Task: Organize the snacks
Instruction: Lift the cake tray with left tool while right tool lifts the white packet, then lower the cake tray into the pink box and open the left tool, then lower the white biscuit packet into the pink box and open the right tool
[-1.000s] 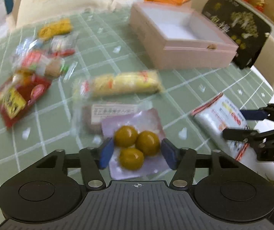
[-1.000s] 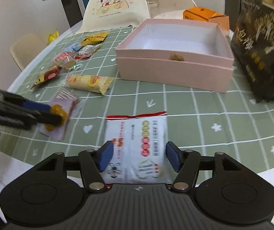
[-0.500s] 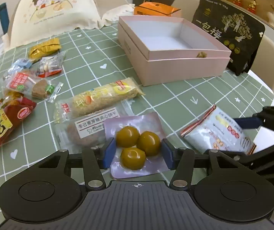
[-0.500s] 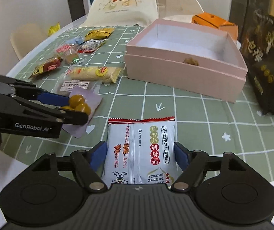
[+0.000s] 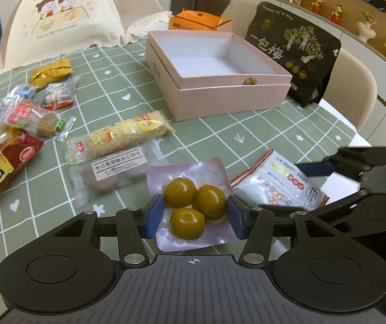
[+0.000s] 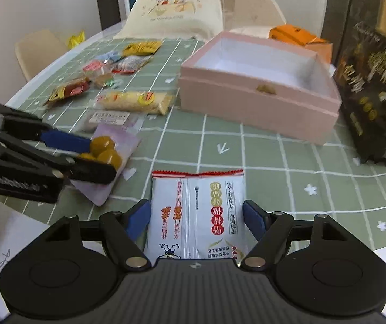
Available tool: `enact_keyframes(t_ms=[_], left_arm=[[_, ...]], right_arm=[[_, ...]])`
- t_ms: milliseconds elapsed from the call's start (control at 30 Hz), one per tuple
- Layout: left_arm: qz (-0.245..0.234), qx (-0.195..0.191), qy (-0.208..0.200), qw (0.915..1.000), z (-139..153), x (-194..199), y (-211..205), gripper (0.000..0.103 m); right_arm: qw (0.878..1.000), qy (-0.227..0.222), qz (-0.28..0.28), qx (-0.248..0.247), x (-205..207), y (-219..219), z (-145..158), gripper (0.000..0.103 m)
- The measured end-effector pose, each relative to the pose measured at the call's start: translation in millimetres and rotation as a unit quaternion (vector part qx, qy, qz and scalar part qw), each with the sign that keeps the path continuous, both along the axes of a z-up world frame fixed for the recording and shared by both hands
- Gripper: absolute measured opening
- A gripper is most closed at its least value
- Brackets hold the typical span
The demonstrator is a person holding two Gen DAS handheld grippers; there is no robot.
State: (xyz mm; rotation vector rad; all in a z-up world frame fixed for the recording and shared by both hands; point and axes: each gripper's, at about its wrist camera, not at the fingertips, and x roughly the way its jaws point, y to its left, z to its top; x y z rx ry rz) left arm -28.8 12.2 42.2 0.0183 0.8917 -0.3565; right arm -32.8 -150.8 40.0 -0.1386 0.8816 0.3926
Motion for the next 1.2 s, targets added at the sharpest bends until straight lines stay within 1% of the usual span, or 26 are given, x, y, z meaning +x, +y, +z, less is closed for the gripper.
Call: enact_keyframes(t_ms=[67, 100, 133, 167, 200, 267, 300, 367, 400, 433, 467, 500, 533, 567, 600, 633, 700, 733, 800, 900, 933, 1000, 1033, 1100, 1133, 1200], left_arm=[[-0.002, -0.002, 0.003, 1.0, 2.9, -0.1, 0.8, 0.057], [-0.003, -0.005, 0.005, 1.0, 6.0, -0.5, 1.0, 0.057], [-0.004, -0.014, 0.006, 0.9999, 12.1, -1.6, 1.7, 0.057], [-0.006, -0.03, 0.002, 0.9995, 19.7, -3.0, 2.3, 0.057], [-0.011, -0.049, -0.007, 0.9987, 31.6, -3.3, 3.0, 0.057], [-0.024, -0.066, -0.048, 0.9964, 63.9, 8.0, -1.8, 0.057], [-0.027, -0.069, -0.07, 0.9948, 78.2, 18.6, -5.5, 0.057], [-0.026, -0.094, -0.119, 0.988, 109.1, 57.6, -15.0, 0.058], [-0.022, -0.117, -0.134, 0.9838, 118.9, 81.4, -19.5, 0.058], [-0.018, -0.139, -0.136, 0.9806, 121.5, 105.1, -23.4, 0.059], [-0.017, -0.161, -0.124, 0.979, 113.3, 139.3, -24.9, 0.059], [-0.013, -0.162, -0.088, 0.9828, 98.9, 169.0, -27.8, 0.058], [0.004, -0.149, -0.029, 0.9884, 75.7, 199.8, -31.9, 0.051], [0.02, -0.143, -0.003, 0.9895, 59.8, 210.8, -31.0, 0.049], [0.026, -0.149, 0.002, 0.9885, 50.8, 209.9, -27.6, 0.049], [0.022, -0.168, -0.007, 0.9855, 44.3, 198.7, -20.0, 0.049], [0.009, -0.188, -0.014, 0.982, 37.9, 174.4, -4.9, 0.049], [0.001, -0.19, -0.013, 0.9816, 34.2, 160.3, 1.8, 0.049], [-0.008, -0.176, -0.01, 0.9844, 26.8, 134.8, 10.9, 0.049], [-0.005, -0.125, -0.009, 0.9922, 16.0, 108.2, 24.2, 0.049], [0.003, -0.11, -0.014, 0.9938, 14.9, 100.5, 32.1, 0.049], [0.018, -0.096, -0.028, 0.9948, 17.9, 89.8, 52.7, 0.049], [0.031, -0.09, -0.039, 0.9947, 20.6, 85.2, 66.8, 0.049], [0.076, -0.083, -0.058, 0.992, 25.1, 84.3, 98.5, 0.049], [0.104, -0.082, -0.069, 0.9887, 26.5, 83.4, 115.5, 0.049], [0.176, -0.09, -0.09, 0.9762, 27.7, 91.0, 156.8, 0.049]], right_arm=[[1.0, 0.012, 0.0, -0.002, 3.5, 2.2, -7.3, 0.079], [1.0, 0.002, 0.003, -0.009, 1.4, 4.7, -9.1, 0.078], [1.0, -0.005, 0.009, -0.018, -0.2, 6.7, -9.5, 0.076], [0.999, -0.005, 0.017, -0.027, -1.2, 7.2, -6.8, 0.076], [0.999, -0.008, 0.017, -0.037, -2.7, 5.6, -2.4, 0.076], [0.998, -0.05, 0.014, -0.044, -10.9, -6.3, 16.2, 0.076], [0.997, -0.061, 0.009, -0.043, -11.8, -13.7, 25.8, 0.076], [0.997, -0.071, -0.009, -0.026, -6.4, -29.4, 44.7, 0.076], [0.997, -0.073, -0.018, -0.015, -1.7, -35.8, 51.7, 0.076], [0.997, -0.075, -0.029, -0.003, 4.9, -41.6, 57.9, 0.076], [0.996, -0.076, -0.041, 0.004, 9.9, -45.4, 61.6, 0.076], [0.995, -0.078, -0.055, 0.007, 15.5, -47.4, 64.1, 0.076], [0.994, -0.081, -0.068, 0.008, 19.9, -48.3, 65.4, 0.076], [0.993, -0.083, -0.08, 0.005, 25.2, -48.3, 65.8, 0.076], [0.992, -0.082, -0.091, 0.0, 30.3, -47.7, 66.1, 0.076], [0.991, -0.083, -0.1, -0.005, 34.2, -46.9, 68.0, 0.076], [0.988, -0.104, -0.111, 0.0, 33.7, -50.5, 77.8, 0.076], [0.986, -0.12, -0.114, 0.008, 34.9, -51.2, 84.6, 0.076], [0.983, -0.144, -0.111, 0.025, 53.0, -48.3, 98.5, 0.076], [0.98, -0.162, -0.112, 0.026, 109.8, -28.1, 107.4, 0.079], [0.981, -0.157, -0.113, 0.029, 134.2, -20.0, 104.1, 0.08], [0.988, -0.113, -0.103, 0.004, 184.0, 2.3, 86.8, 0.079], [0.99, -0.096, -0.104, -0.015, 200.0, 15.7, 78.2, 0.076], [0.992, -0.085, -0.089, -0.039, 211.3, 43.8, 69.6, 0.075], [0.994, -0.085, -0.066, -0.033, 213.5, 61.2, 68.6, 0.075], [0.997, -0.072, -0.029, -0.008, 218.6, 93.3, 70.5, 0.075]])
